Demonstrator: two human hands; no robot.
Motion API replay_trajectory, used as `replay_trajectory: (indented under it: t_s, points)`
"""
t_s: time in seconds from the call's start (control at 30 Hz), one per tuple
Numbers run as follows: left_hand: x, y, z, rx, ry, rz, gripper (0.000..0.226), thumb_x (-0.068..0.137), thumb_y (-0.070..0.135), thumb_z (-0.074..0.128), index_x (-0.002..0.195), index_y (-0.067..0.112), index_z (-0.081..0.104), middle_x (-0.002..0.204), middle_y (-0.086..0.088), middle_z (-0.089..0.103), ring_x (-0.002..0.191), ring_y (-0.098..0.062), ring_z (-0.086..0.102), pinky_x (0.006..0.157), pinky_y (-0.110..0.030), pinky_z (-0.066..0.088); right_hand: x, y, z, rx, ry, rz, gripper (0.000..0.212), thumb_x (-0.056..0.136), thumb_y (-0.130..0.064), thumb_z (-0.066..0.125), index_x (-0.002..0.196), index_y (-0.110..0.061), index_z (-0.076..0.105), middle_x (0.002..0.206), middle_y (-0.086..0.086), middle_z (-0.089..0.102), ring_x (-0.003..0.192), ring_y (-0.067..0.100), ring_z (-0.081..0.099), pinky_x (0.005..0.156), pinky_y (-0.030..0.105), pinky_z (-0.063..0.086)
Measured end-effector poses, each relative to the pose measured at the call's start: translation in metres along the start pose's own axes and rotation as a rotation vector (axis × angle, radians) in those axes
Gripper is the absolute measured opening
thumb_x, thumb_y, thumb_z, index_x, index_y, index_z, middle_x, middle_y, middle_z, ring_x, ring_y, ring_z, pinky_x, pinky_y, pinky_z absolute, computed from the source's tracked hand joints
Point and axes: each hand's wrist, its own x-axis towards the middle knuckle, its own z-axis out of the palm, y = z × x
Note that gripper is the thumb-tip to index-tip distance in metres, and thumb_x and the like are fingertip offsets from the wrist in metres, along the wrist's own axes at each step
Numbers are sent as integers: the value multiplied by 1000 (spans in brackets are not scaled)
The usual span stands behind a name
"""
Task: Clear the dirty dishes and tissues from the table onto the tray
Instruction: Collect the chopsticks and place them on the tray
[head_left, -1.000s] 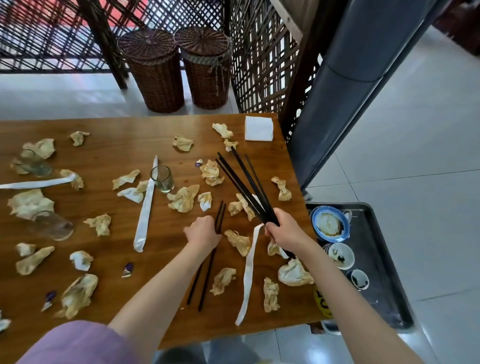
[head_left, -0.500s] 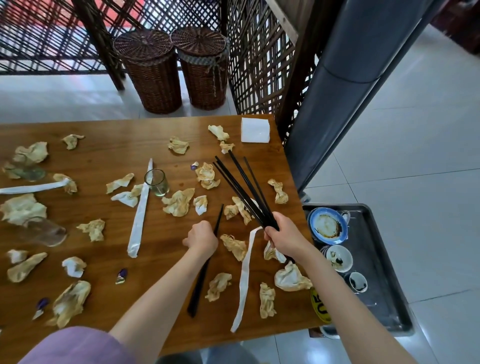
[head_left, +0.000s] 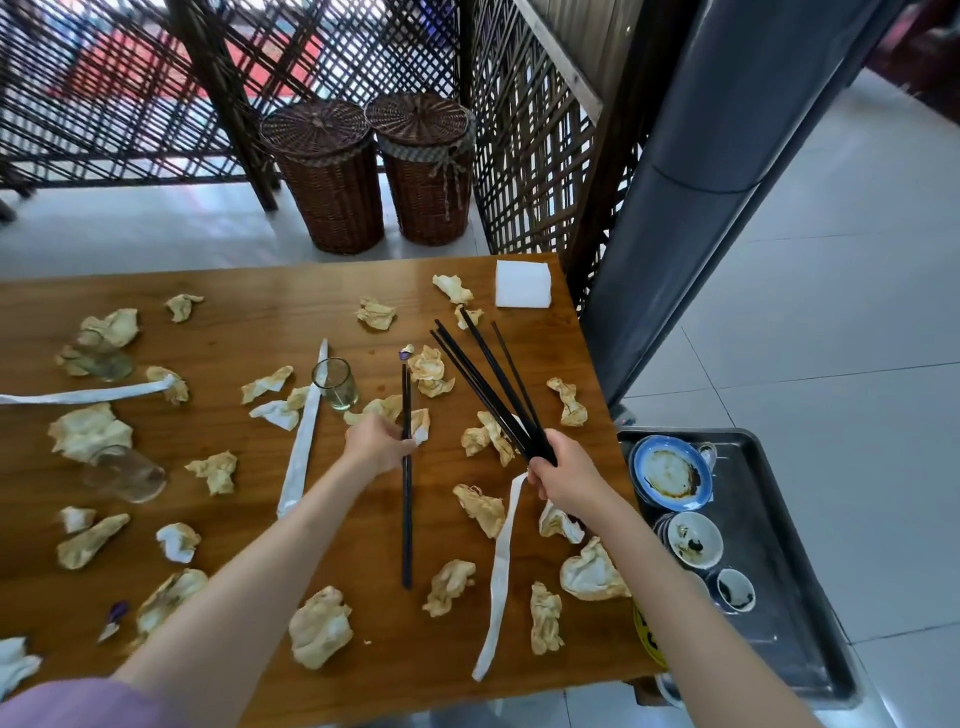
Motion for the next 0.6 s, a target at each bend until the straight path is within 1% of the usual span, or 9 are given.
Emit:
replay_trajectory:
  t_s: [0.07, 0.13, 0.17, 0.2, 0.3, 0.37, 0.43, 0.53, 0.6]
  points:
    - [-2, 7, -18, -88, -3, 9, 29, 83, 31, 71, 91, 4, 69, 74, -2, 67, 65, -11, 59, 54, -23, 44, 0, -7, 3, 26, 6, -12, 24, 96, -9, 46, 112, -27, 48, 88, -3, 57, 78, 12, 56, 69, 25, 48]
    - [-8, 18, -34, -255, -47, 17, 35, 82, 27, 72, 104, 0, 65, 74, -5, 68, 60, -10, 64, 58, -27, 52, -1, -15, 4, 45, 9, -30, 26, 96, -10, 46, 115, -26, 48, 91, -4, 58, 79, 10, 56, 66, 22, 47]
    - [-12, 24, -42, -341, -80, 27, 41, 82, 24, 72, 111, -2, 61, 75, -6, 67, 57, -9, 65, 57, -25, 52, -1, -19, 5, 48, 12, -42, 26, 97, -10, 45, 118, -25, 48, 92, -3, 58, 78, 9, 56, 63, 20, 46]
    - [-15, 30, -50, -392, -103, 54, 41, 82, 22, 72, 112, -3, 59, 75, -7, 67, 55, -8, 65, 57, -23, 53, -2, -23, 5, 49, 18, -55, 28, 97, -10, 45, 121, -23, 48, 94, -2, 58, 77, 8, 56, 60, 18, 45]
    - [-25, 50, -71, -450, -129, 158, 32, 82, 20, 72, 101, -4, 63, 81, -12, 70, 63, -11, 68, 65, -25, 53, -4, -36, 6, 61, 48, -90, 27, 97, -12, 45, 122, -22, 48, 96, -3, 59, 79, 8, 58, 61, 17, 46]
    - [-32, 62, -82, -505, -129, 210, 26, 83, 19, 72, 95, -2, 64, 83, -14, 69, 63, -12, 68, 63, -24, 54, -5, -46, 5, 70, 65, -118, 23, 97, -13, 46, 118, -24, 49, 94, -9, 58, 81, 7, 59, 63, 16, 47]
    - [-38, 71, -90, -581, -133, 238, 26, 82, 16, 72, 96, -5, 64, 82, -15, 68, 62, -11, 68, 60, -23, 56, -5, -54, 4, 66, 81, -154, 22, 97, -14, 47, 115, -25, 49, 96, -13, 56, 87, 5, 58, 66, 15, 47]
    - [-44, 83, -99, -608, -116, 283, 32, 81, 15, 73, 103, -6, 62, 88, -16, 69, 66, -13, 70, 68, -29, 58, -6, -65, 2, 73, 112, -189, 23, 96, -15, 48, 116, -25, 51, 99, -13, 56, 96, 7, 57, 75, 19, 50]
    - [-47, 90, -103, -620, -92, 302, 36, 81, 14, 73, 108, -6, 61, 90, -13, 69, 66, -13, 69, 62, -26, 58, -6, -69, 2, 82, 123, -199, 23, 96, -15, 49, 116, -26, 52, 99, -12, 58, 96, 9, 59, 78, 23, 52]
